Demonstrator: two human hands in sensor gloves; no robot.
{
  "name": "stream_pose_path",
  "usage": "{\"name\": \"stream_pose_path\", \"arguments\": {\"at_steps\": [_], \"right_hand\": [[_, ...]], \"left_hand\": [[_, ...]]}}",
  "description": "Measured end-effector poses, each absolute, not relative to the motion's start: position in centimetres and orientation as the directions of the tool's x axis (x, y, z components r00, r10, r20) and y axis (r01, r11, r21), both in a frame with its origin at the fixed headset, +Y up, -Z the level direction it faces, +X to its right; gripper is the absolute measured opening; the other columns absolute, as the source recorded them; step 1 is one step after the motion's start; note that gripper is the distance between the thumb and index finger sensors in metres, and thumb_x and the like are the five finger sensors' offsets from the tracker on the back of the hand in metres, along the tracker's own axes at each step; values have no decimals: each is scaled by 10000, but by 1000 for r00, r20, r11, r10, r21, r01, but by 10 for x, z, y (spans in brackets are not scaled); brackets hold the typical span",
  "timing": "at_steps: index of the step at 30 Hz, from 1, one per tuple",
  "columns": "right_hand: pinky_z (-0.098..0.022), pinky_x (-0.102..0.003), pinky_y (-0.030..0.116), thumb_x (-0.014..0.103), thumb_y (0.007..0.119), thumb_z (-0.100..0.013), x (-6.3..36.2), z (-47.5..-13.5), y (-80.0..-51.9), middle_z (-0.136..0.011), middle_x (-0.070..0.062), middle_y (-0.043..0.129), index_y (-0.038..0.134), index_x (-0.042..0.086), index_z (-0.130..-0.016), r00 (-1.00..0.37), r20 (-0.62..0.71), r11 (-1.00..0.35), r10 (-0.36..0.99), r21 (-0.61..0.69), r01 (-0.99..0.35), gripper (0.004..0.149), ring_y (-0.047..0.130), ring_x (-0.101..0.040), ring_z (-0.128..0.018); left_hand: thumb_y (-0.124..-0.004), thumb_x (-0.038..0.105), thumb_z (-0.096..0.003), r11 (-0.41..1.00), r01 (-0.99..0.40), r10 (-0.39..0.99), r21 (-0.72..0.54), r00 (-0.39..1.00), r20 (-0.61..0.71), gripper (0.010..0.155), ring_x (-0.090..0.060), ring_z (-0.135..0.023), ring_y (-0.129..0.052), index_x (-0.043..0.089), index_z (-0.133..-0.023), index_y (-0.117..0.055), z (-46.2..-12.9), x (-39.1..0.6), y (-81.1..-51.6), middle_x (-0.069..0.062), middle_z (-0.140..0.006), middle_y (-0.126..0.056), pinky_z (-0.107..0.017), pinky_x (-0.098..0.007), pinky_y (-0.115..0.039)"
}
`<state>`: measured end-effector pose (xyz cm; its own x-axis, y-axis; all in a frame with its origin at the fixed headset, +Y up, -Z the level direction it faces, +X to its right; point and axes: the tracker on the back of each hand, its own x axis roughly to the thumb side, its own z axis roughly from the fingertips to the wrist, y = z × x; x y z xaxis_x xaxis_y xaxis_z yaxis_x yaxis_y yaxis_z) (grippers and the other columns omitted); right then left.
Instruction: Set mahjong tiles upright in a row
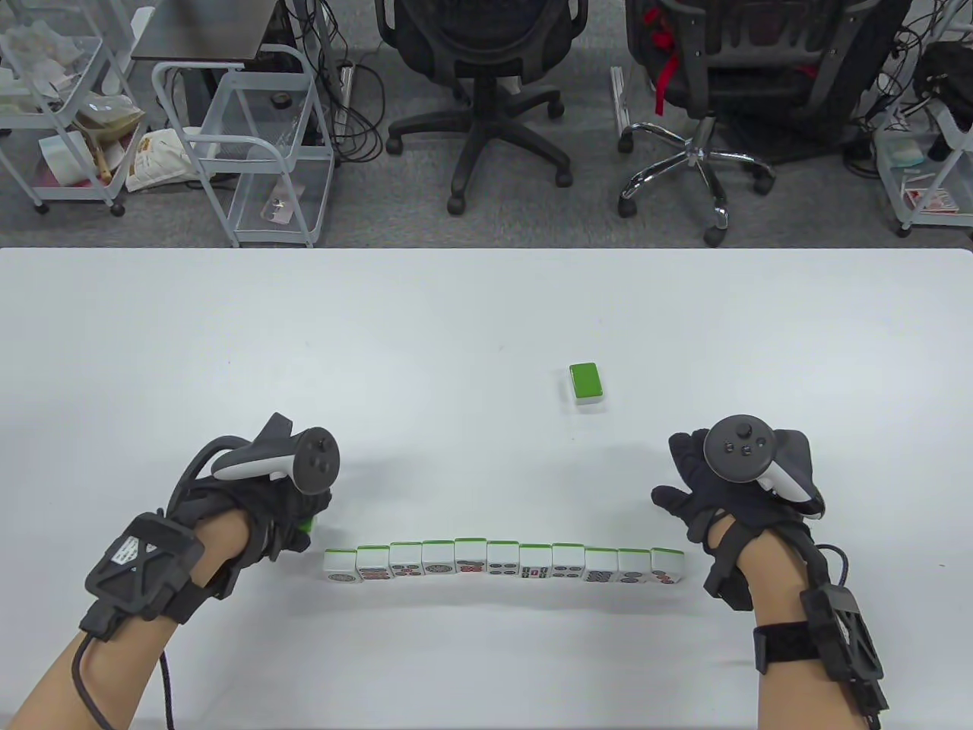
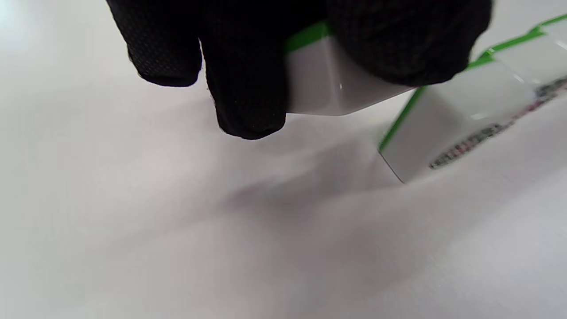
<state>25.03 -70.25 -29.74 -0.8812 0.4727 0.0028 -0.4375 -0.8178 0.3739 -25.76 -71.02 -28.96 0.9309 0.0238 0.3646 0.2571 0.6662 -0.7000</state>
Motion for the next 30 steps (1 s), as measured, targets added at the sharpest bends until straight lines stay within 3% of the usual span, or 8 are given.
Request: {"name": "stream_pose_path", "arguments": {"at_steps": [8,15,20,24,30], "right_hand": [[-589,-719,449,481,732,-345,250,-296,-704,-1031,-286,256,385,81,-981,-864,-8,-793,503,394,-465,827,315,-624,-897],[-589,-719,449,480,733,-345,252,-296,-704,-1031,-287,257,385,79,-981,-854,-12,-782,519,396,-481,828,317,-624,-896],[-588,-720,449,480,733,-345,252,-296,-703,-1031,-287,256,386,80,-981,-855,-13,-784,518,394,-481,828,316,-630,-892],[-588,-720,449,481,733,-345,252,-296,-703,-1031,-287,257,387,80,-981,-855,-11,-784,518,392,-481,828,319,-618,-901],[-588,-720,448,481,733,-345,251,-296,-703,-1031,-287,259,388,82,-981,-856,-8,-787,516,389,-478,826,320,-620,-900]], "left_hand": [[-804,472,-214,661,194,124,-725,925,360,771,-101,-690,-1112,316,-932,-572,-275,-260,-738,47,-964,-801,-630,-370,-842],[-784,448,-239,744,70,203,-664,924,325,705,-78,-619,-1149,349,-915,-611,-283,-266,-735,105,-876,-921,-610,-346,-868],[-782,470,-239,721,29,239,-692,927,289,718,-72,-636,-1128,352,-923,-600,-286,-273,-738,111,-886,-911,-615,-358,-851],[-686,547,-270,795,-31,213,-606,949,231,717,-140,-759,-1030,363,-947,-537,-291,-279,-717,95,-962,-822,-657,-421,-769],[-670,606,-292,945,-91,120,-314,990,75,768,-306,-1047,-700,400,-982,-404,-315,-266,-662,99,-1117,-545,-741,-533,-612]]}}
